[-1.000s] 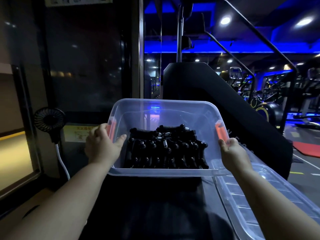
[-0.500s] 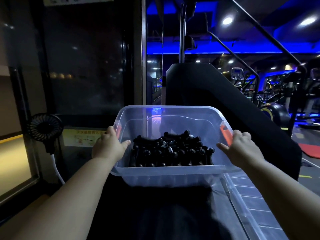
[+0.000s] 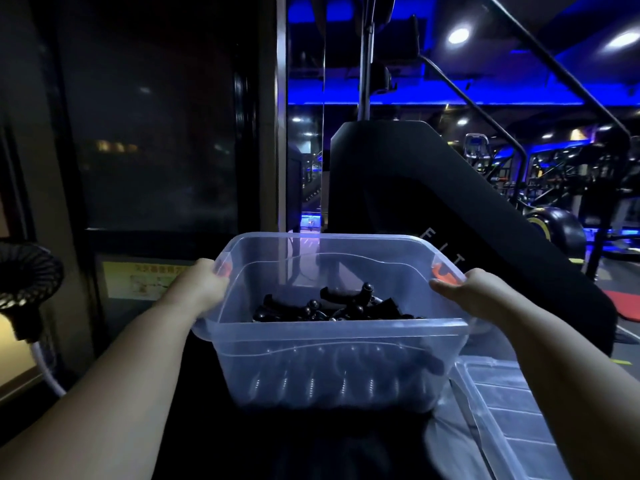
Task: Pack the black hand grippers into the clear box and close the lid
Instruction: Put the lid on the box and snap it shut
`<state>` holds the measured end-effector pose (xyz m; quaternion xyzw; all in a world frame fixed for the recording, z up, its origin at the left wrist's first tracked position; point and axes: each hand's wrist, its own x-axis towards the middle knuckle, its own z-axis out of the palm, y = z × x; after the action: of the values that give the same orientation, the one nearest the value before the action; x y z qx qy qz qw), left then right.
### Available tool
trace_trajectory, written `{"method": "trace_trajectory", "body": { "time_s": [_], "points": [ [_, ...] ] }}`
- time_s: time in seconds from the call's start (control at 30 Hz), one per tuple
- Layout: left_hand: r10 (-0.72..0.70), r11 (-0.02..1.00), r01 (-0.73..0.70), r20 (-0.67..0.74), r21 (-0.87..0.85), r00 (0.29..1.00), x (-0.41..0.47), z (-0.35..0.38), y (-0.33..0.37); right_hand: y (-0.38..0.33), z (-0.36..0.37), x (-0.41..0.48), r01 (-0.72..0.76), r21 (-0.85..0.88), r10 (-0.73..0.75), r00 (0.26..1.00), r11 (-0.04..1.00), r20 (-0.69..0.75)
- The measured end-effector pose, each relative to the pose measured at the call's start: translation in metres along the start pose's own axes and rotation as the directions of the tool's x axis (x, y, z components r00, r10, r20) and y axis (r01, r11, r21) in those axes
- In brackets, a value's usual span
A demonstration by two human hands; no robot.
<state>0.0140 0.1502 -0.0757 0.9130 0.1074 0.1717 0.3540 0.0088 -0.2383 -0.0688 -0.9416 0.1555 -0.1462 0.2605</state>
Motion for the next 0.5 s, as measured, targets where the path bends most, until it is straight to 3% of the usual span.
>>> {"method": "trace_trajectory", "body": {
  "time_s": [0.37,0.5],
  "points": [
    [-0.059,0.994,0.052,0.074,0.092,0.996,0.031,0.007,0.012,-0.020,0.007,0.045,-0.009,-0.219,0.051,0.981,0.976,0.190],
    [-0.036,0.999,0.038,0.098,-0.018,0.995,0.021,0.007,0.016,-0.014,0.008,0.050,-0.011,-0.246,0.057,0.982,0.969,0.180]
  ]
}}
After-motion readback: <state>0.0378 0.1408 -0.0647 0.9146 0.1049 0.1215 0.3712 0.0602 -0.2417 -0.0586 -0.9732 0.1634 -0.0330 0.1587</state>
